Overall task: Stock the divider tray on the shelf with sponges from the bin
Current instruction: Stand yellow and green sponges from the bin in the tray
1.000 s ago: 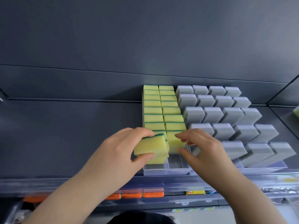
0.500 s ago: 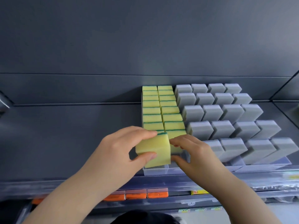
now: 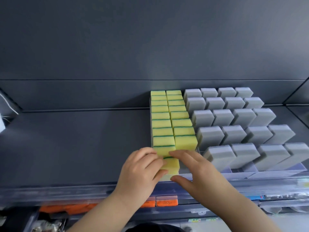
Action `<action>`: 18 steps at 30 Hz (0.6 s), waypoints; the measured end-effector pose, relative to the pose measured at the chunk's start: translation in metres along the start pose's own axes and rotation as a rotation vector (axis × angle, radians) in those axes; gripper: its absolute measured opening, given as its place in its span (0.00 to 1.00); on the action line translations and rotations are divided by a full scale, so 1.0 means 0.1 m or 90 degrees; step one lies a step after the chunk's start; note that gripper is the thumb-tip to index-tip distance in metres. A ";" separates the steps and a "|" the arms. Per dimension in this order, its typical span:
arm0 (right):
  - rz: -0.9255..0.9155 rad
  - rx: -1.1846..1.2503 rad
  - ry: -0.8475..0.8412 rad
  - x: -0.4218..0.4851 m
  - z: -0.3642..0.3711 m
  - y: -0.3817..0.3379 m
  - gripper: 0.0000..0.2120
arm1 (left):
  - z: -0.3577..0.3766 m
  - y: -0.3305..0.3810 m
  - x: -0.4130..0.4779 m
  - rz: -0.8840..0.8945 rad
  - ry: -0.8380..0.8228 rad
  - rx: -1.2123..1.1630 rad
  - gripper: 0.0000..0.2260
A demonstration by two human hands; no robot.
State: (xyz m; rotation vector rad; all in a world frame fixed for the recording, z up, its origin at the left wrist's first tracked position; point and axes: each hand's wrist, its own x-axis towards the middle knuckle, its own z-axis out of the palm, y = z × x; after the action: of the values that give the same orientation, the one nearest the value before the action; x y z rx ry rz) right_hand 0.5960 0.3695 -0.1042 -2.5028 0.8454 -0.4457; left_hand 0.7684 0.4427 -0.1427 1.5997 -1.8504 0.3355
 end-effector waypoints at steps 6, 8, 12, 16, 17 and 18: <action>-0.109 -0.196 0.097 -0.05 0.22 0.04 0.21 | -0.05 -0.06 -0.02 0.038 0.022 0.022 0.08; -0.109 -0.215 0.122 -0.06 0.20 0.01 0.15 | -0.12 -0.07 0.02 0.038 -0.003 -0.004 0.09; -0.066 -0.166 0.163 -0.05 0.02 -0.07 0.18 | -0.32 -0.03 0.27 0.039 -0.060 -0.020 0.11; -0.032 -0.172 0.220 -0.17 -0.33 -0.05 0.19 | -0.40 0.23 0.61 0.075 -0.075 0.024 0.12; -0.023 -0.180 0.234 -0.24 -0.44 -0.01 0.19 | -0.40 0.35 0.69 0.087 -0.067 0.027 0.12; -0.010 -0.187 0.248 -0.33 -0.56 0.03 0.19 | -0.38 0.48 0.76 0.102 -0.058 0.029 0.12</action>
State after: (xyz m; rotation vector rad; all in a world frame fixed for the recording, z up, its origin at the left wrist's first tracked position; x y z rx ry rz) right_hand 0.5452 0.3702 -0.0641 -2.7345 1.1069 -0.8919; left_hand 0.7320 0.4162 -0.0558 1.5224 -2.0596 0.3826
